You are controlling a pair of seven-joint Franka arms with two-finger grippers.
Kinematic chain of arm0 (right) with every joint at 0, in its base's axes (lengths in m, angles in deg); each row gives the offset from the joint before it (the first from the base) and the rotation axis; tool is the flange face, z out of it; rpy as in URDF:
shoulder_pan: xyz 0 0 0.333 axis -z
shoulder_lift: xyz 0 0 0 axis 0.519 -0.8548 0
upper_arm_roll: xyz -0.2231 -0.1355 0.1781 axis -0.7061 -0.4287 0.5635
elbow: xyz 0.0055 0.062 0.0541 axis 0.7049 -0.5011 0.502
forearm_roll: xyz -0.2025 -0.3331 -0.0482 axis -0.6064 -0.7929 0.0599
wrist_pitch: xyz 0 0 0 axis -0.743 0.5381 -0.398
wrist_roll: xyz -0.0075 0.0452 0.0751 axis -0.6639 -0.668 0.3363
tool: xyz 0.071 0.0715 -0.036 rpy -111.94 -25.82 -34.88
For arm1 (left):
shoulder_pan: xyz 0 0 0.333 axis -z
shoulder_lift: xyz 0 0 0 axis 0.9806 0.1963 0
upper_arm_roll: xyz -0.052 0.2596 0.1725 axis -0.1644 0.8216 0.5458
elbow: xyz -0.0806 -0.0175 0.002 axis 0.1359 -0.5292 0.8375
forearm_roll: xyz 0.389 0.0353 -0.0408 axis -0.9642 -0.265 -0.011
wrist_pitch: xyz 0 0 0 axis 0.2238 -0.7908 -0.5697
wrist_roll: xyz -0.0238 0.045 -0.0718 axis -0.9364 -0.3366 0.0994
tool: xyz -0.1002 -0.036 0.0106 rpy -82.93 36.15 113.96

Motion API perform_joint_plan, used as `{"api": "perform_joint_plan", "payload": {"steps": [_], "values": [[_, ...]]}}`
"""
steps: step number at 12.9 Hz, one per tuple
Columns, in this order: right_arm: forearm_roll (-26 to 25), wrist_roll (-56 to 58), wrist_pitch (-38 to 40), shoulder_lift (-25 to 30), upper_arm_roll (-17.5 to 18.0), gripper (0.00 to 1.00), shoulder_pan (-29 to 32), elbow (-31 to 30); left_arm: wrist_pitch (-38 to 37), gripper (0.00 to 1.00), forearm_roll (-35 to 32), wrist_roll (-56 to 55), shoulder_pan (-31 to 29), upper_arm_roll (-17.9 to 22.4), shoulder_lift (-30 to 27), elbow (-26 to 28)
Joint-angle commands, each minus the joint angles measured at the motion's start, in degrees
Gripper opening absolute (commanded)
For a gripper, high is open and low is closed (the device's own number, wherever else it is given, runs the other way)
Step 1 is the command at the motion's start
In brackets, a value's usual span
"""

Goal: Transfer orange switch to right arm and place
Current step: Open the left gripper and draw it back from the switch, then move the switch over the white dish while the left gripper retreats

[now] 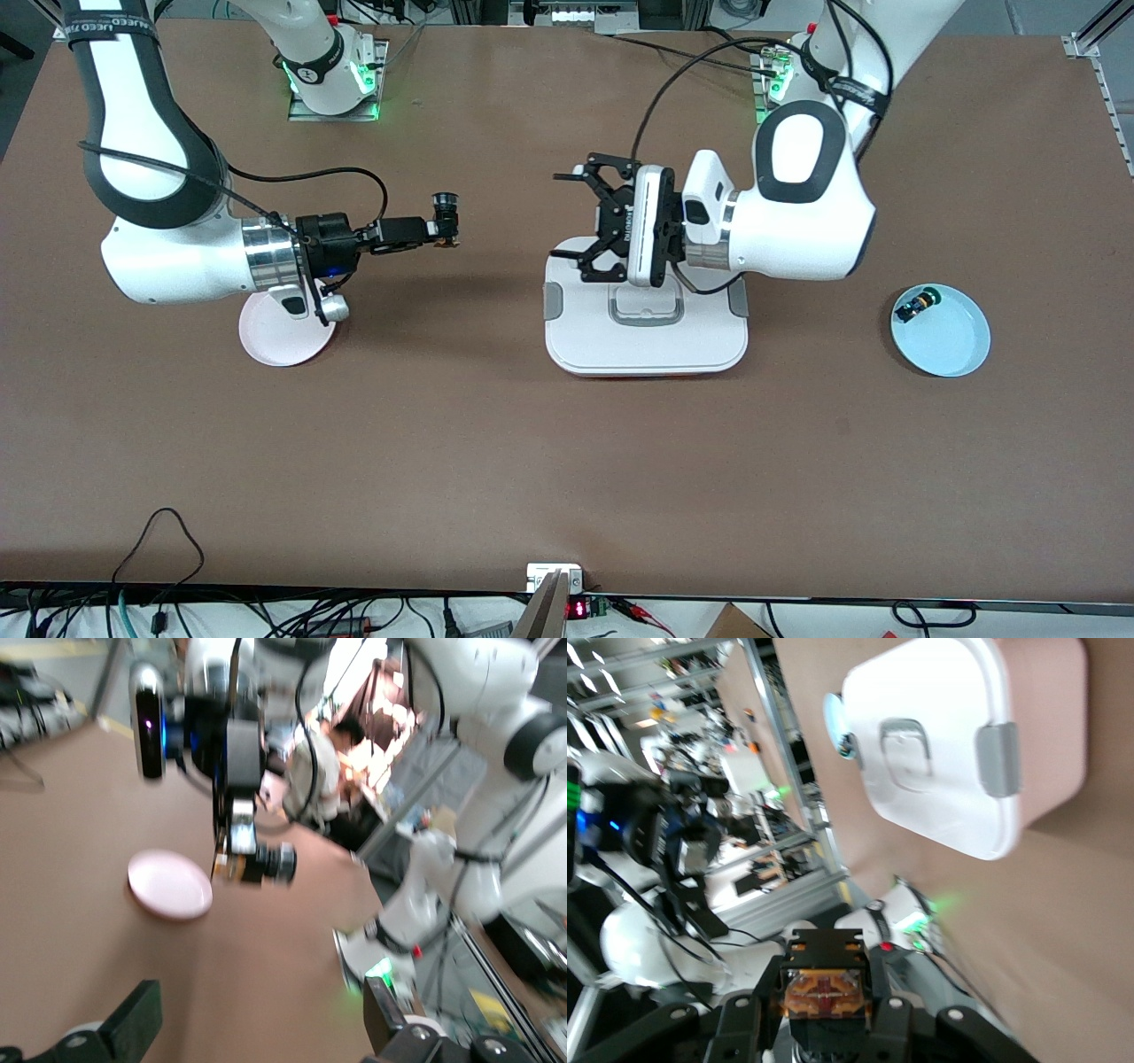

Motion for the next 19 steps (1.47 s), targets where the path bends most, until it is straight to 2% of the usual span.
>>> {"api": "perform_joint_plan", "payload": {"steps": [1,3,7,10,12,13,15,16,17,19], "values": [[-7.0,4.7,2.0,1.2,0.3,0.04,1.2,0.3,-7.3,1.0,-9.7,-5.3,-2.1,0.3,-1.1,0.5],[-13.8,10.0,2.2,1.8,0.3,0.03,1.4,0.3,-11.9,1.0,-18.1,-10.7,-4.0,0.1,-1.1,0.4],[-29.2,21.7,2.1,1.8,0.3,0.03,1.4,2.3,-22.9,1.0,-28.5,-21.8,-8.9,0.4,-1.1,-0.5],[-42.3,32.1,0.7,1.8,0.3,0.03,1.2,2.8,-37.2,1.0,-44.2,-33.4,-10.3,0.3,-1.1,-9.4],[-51.1,38.8,-2.1,1.8,0.4,0.03,0.6,3.0,-43.3,1.0,-52.8,-43.4,-10.1,-0.1,-1.1,-14.6],[-54.5,41.7,-2.9,1.8,0.8,0.03,0.6,2.8,-44.1,1.0,-56.1,-47.3,-9.8,0.4,-1.5,-15.7],[-62.2,46.9,-6.5,1.8,1.1,0.03,0.6,2.2,-43.8,1.0,-64.9,-53.7,-7.3,1.8,-5.4,-15.1],[-67.4,50.1,-8.6,1.8,1.7,0.03,0.6,1.8,-42.9,1.0,-66.7,-56.1,-6.9,2.9,-8.1,-13.5],[-71.3,52.2,-10.4,1.8,2.0,0.03,0.8,1.2,-38.4,1.0,-67.2,-58.6,-5.0,6.3,-12.3,-9.5],[-72.6,55.8,-14.2,1.7,2.0,0.03,2.1,-1.3,-25.8,1.0,-67.0,-65.5,-1.3,16.7,-20.9,0.6]]}}
